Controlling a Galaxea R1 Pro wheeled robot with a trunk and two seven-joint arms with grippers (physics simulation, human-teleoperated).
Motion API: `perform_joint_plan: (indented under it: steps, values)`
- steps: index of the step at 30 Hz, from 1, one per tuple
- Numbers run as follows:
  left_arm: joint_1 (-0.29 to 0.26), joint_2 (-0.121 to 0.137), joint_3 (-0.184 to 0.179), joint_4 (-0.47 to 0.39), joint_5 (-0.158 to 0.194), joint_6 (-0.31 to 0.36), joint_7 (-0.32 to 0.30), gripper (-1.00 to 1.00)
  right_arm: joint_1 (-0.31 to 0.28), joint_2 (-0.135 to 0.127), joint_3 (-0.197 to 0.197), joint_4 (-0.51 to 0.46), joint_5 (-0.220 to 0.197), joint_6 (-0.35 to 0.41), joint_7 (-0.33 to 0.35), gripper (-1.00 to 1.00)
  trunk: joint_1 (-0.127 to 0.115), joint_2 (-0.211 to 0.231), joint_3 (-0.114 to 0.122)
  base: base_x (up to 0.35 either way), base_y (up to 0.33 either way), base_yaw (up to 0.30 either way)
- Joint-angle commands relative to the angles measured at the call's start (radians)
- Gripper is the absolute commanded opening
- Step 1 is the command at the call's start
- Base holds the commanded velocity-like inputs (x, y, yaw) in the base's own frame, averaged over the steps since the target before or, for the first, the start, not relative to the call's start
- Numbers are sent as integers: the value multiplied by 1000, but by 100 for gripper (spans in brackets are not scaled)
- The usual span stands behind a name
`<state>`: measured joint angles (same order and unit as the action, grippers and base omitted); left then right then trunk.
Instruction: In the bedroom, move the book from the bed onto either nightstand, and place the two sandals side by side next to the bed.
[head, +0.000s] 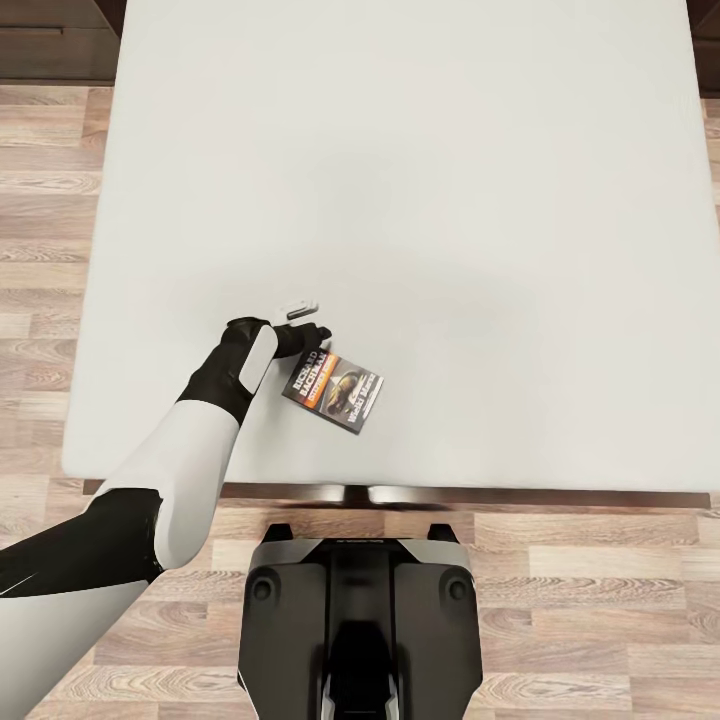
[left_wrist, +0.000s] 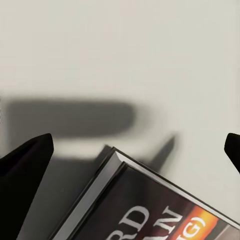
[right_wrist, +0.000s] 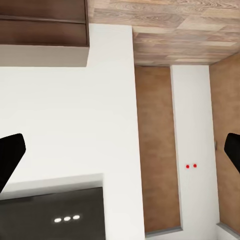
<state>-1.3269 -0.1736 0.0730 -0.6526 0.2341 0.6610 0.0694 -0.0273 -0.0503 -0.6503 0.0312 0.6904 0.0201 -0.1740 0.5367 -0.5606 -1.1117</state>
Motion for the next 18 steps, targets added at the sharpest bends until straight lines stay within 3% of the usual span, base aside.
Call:
perform_joint_plan:
  steps: [1,18]
  values:
    - [0,-1,4,44,22,-8,-3,100,-1,-1,-6,3,11,1,-5,100,1,0,-1,0,0,0]
    - [-1,-1,3,42,22,-10,8,100,-1,-2,-6,3,11,1,-5,100,1,0,-1,0,0,0]
